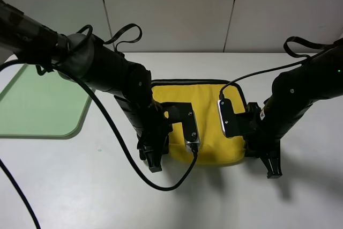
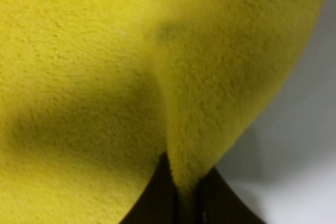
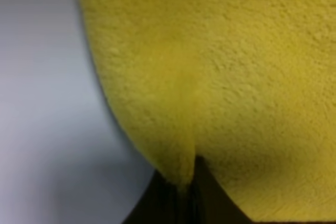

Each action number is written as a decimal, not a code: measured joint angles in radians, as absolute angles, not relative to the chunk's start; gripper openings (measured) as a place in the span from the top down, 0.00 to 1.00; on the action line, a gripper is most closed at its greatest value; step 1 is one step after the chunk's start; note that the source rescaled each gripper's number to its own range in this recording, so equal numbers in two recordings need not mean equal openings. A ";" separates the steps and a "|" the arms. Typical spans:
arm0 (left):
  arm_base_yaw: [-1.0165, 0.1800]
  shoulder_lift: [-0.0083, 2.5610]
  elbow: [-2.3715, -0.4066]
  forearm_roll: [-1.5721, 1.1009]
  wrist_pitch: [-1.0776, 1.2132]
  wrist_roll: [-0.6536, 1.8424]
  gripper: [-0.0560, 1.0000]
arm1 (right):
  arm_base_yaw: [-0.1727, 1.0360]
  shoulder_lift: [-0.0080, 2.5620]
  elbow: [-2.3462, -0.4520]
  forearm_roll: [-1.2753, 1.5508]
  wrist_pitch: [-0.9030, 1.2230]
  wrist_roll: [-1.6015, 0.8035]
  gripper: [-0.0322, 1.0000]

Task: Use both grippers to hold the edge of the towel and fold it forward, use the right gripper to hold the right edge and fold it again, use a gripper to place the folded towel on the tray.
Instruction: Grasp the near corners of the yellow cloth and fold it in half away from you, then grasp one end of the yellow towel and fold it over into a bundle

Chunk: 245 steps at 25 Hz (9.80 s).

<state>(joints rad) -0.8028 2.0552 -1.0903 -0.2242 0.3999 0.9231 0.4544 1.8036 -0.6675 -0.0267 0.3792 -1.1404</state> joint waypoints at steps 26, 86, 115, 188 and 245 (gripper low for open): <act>-0.803 1.918 -1.086 -0.056 0.553 0.885 0.95 | 0.457 1.571 -0.660 0.059 0.530 -1.086 0.97; -0.898 1.857 -1.086 0.122 0.414 0.741 0.95 | 0.457 1.096 -0.660 0.090 0.910 -0.877 0.97; -0.804 1.877 -1.086 0.130 0.168 0.664 0.95 | 0.457 1.279 -0.660 -0.060 0.739 -0.828 0.97; -0.804 0.383 -0.672 0.137 0.983 -0.178 0.00 | 0.457 1.279 -0.660 0.000 0.637 -0.265 0.00; -0.093 0.159 -0.496 0.111 1.061 -0.172 0.00 | 0.457 1.279 -0.660 0.026 0.637 0.045 0.00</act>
<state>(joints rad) -0.0934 0.1588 -0.4959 0.1112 1.0611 -0.1718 0.4567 1.2790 -0.6603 0.0257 0.6366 0.0454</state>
